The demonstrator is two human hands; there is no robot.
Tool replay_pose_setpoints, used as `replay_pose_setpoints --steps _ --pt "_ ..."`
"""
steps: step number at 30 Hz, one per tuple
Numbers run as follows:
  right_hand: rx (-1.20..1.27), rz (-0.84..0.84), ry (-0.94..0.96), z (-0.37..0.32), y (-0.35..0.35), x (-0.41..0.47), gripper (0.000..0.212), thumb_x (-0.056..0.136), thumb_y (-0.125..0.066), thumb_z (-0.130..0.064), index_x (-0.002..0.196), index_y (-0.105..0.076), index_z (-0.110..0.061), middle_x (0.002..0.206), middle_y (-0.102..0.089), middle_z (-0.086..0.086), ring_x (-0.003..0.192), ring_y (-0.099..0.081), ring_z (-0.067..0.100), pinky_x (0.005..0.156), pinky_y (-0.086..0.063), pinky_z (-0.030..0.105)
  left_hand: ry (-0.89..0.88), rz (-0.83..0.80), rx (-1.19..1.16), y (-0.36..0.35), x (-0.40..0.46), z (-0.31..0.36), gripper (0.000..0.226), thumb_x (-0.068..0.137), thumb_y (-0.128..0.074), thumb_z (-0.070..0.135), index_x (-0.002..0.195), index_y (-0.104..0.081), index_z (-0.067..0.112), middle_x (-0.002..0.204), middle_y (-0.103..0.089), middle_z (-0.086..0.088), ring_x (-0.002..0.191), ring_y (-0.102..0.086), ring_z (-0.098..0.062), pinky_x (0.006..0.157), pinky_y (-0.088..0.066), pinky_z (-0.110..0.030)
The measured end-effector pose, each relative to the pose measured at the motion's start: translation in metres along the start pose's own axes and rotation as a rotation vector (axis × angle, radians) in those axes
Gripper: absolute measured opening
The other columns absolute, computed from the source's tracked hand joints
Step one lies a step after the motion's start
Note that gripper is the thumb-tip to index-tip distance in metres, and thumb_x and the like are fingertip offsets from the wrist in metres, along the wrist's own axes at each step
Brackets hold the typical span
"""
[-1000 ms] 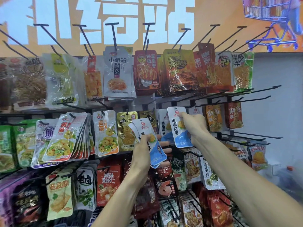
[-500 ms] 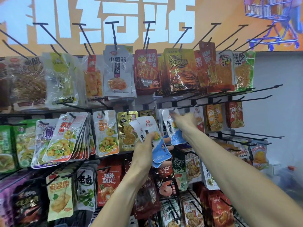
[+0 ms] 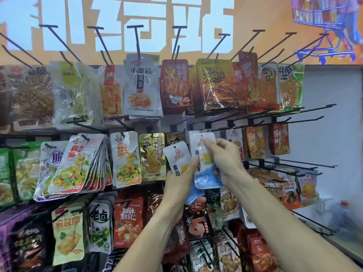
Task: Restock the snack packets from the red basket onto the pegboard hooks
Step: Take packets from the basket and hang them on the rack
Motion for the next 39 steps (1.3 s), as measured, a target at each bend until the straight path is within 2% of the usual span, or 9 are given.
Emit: replay_pose_setpoints --steps 5,12,20,23,26,30,33,37,39 --pt "-0.05 0.136 0.026 -0.008 0.012 0.028 0.044 0.092 -0.077 -0.03 0.103 -0.067 0.011 0.079 -0.061 0.013 0.068 -0.056 0.026 0.063 -0.045 0.041 0.033 -0.121 -0.06 0.001 0.002 0.006 0.052 0.108 -0.041 0.049 0.115 -0.072 0.008 0.097 -0.077 -0.028 0.088 -0.073 -0.052 0.073 -0.052 -0.049" --pt "-0.164 0.198 -0.046 0.0 0.016 0.056 0.039 0.088 -0.08 -0.025 0.1 -0.071 0.011 0.08 -0.06 0.007 0.069 -0.054 0.02 0.061 -0.036 0.031 -0.062 -0.14 0.057 0.003 0.002 0.015 0.046 0.11 -0.033 0.043 0.123 -0.061 0.009 0.101 -0.079 -0.021 0.088 -0.077 -0.047 0.05 -0.057 -0.037" --pt "-0.428 0.265 -0.111 0.01 0.001 0.079 0.052 0.083 -0.084 -0.046 0.11 -0.067 -0.005 0.11 -0.068 0.007 0.089 -0.061 0.026 0.068 -0.046 0.03 -0.178 -0.042 0.163 0.005 0.007 0.018 0.038 0.107 -0.054 0.053 0.124 -0.073 0.025 0.112 -0.08 -0.002 0.105 -0.077 -0.028 0.095 -0.059 -0.06" --pt "-0.559 0.349 -0.009 0.0 0.013 0.054 0.053 0.084 -0.081 -0.054 0.112 -0.067 -0.011 0.106 -0.07 0.005 0.091 -0.063 0.023 0.077 -0.05 0.032 -0.192 -0.09 0.153 0.004 0.005 0.02 0.038 0.107 -0.053 0.047 0.12 -0.073 0.018 0.098 -0.082 -0.004 0.089 -0.08 -0.026 0.077 -0.066 -0.047" --pt "-0.279 0.226 0.138 -0.001 0.019 0.011 0.045 0.089 -0.078 -0.048 0.116 -0.062 -0.016 0.108 -0.071 -0.001 0.1 -0.07 0.018 0.085 -0.056 0.036 -0.206 -0.142 0.17 -0.006 0.005 0.02 0.036 0.105 -0.056 0.047 0.115 -0.072 0.016 0.091 -0.081 -0.01 0.075 -0.079 -0.029 0.053 -0.064 -0.041" --pt "0.037 0.064 0.118 -0.002 0.013 -0.017 0.029 0.092 -0.078 -0.015 0.111 -0.057 -0.007 0.097 -0.076 0.006 0.073 -0.075 0.007 0.06 -0.058 0.02 -0.206 -0.227 0.268 -0.033 0.007 0.017 0.033 0.107 -0.052 0.049 0.11 -0.073 0.024 0.087 -0.08 -0.007 0.072 -0.079 -0.028 0.051 -0.063 -0.04" --pt "0.072 0.097 0.121 -0.007 0.013 -0.006 0.021 0.094 -0.074 -0.007 0.108 -0.059 -0.007 0.095 -0.077 0.009 0.056 -0.067 0.006 0.043 -0.048 0.018 -0.348 -0.164 0.427 -0.04 0.015 0.025 0.054 0.099 -0.051 0.07 0.099 -0.072 0.02 0.088 -0.078 -0.009 0.079 -0.075 -0.033 0.07 -0.063 -0.056" --pt "0.016 0.094 0.207 -0.013 0.014 0.012 0.021 0.093 -0.077 -0.009 0.11 -0.065 -0.007 0.083 -0.077 0.001 0.065 -0.069 0.006 0.048 -0.05 0.02 -0.556 0.086 0.577 -0.035 0.025 0.04 0.046 0.096 -0.067 0.058 0.124 -0.055 0.024 0.1 -0.067 0.015 0.089 -0.068 -0.007 0.079 -0.056 -0.034" --pt "-0.049 0.101 0.247 -0.014 0.015 0.02 0.021 0.094 -0.077 -0.011 0.112 -0.067 -0.009 0.081 -0.076 -0.001 0.065 -0.068 0.003 0.052 -0.051 0.018 -0.619 0.082 0.554 -0.036 0.028 0.044 0.061 0.097 -0.073 0.04 0.147 -0.04 0.029 0.113 -0.059 0.022 0.091 -0.068 -0.011 0.084 -0.056 -0.031"
Point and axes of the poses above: each hand's wrist, its own x-axis towards the middle knuckle, its own y-axis out of the back of the hand, z = x × y, the point moved 5 cm from there along x, towards the middle knuckle
